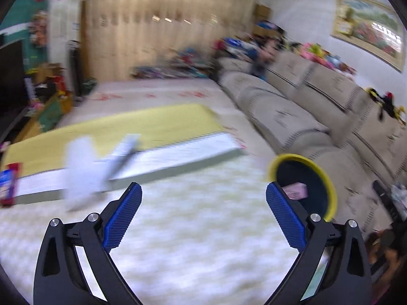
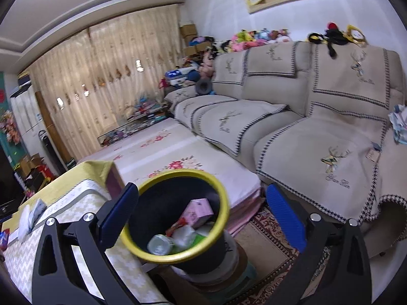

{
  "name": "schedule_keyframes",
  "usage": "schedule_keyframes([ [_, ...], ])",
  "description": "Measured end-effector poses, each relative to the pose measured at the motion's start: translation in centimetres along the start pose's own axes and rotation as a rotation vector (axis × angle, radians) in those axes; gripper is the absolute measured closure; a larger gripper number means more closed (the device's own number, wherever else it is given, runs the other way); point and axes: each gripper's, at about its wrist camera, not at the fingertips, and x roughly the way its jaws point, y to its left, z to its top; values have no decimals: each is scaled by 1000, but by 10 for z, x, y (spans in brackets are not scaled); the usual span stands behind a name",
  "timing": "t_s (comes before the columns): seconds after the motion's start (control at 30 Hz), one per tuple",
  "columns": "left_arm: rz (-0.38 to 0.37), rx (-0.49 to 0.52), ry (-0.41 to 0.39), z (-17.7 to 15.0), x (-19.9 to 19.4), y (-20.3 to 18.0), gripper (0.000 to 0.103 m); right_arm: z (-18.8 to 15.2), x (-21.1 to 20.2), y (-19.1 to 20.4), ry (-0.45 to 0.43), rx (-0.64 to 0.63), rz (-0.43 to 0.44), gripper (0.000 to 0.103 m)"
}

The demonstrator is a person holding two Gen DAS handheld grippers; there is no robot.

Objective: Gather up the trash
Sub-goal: 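Carry the snack bag with the left gripper over the bin and release, then grasp the white foam net with the right gripper and lift it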

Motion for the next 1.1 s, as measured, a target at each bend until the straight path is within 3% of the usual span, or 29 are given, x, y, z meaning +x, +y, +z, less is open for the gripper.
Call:
schedule_keyframes([
  [0.3, 280, -209, -112, -49, -60, 181, 5, -5, 6, 117, 37, -194, 158, 7],
  [0.5, 402, -256, -134, -77, -62, 242, 5, -12, 22, 185, 121, -262, 271, 7],
  [0.83, 404, -249, -112, -83, -41, 243, 5, -18, 44, 292, 217, -342, 412, 7],
  [1.1, 394, -281, -93, -85, -46, 236, 5, -29, 61, 403, 303, -463, 574, 7],
])
